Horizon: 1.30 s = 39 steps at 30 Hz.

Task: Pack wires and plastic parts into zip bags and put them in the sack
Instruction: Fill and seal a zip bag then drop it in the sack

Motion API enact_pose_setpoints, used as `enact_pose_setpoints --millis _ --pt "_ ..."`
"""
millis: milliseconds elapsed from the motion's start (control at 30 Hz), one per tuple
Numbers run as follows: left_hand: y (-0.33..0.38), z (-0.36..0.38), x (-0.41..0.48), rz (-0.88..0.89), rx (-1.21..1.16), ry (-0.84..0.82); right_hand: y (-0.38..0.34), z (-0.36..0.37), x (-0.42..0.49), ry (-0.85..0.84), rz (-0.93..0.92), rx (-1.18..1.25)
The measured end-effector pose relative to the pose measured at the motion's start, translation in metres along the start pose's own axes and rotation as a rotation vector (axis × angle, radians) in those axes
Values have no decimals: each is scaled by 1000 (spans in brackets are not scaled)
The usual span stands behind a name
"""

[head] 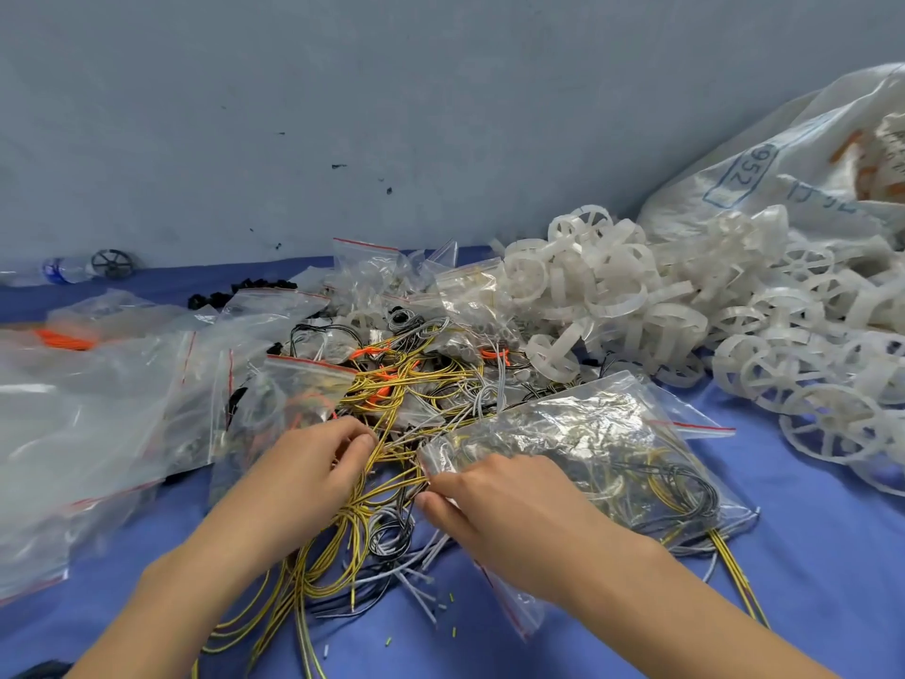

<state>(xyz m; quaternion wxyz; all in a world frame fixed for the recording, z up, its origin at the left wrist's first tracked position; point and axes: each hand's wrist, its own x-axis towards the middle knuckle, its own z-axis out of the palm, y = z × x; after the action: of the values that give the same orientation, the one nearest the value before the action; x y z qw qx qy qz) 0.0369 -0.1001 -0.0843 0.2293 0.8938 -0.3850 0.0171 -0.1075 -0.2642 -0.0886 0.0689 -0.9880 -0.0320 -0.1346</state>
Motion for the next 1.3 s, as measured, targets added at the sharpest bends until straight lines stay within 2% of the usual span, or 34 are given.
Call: enact_pose_setpoints --millis 267,433,600,700,833,1000,1300 --pt "-27 -12 6 -164 68 120 4 4 -2 -32 13 2" --pt "-40 -14 9 -222 49 127 5 6 -2 -29 25 -4" --pt "-39 -14 10 -208 48 159 6 8 -3 -29 22 -6" --pt "-32 -14 9 -110 43 221 7 8 -2 -35 17 -5" --pt "-21 -7 5 33 127 152 7 7 -2 -38 13 -7" --pt "-21 0 4 11 335 87 4 9 -5 -56 -61 10" --pt "-18 0 5 -5 324 109 4 5 -6 -83 -131 -103"
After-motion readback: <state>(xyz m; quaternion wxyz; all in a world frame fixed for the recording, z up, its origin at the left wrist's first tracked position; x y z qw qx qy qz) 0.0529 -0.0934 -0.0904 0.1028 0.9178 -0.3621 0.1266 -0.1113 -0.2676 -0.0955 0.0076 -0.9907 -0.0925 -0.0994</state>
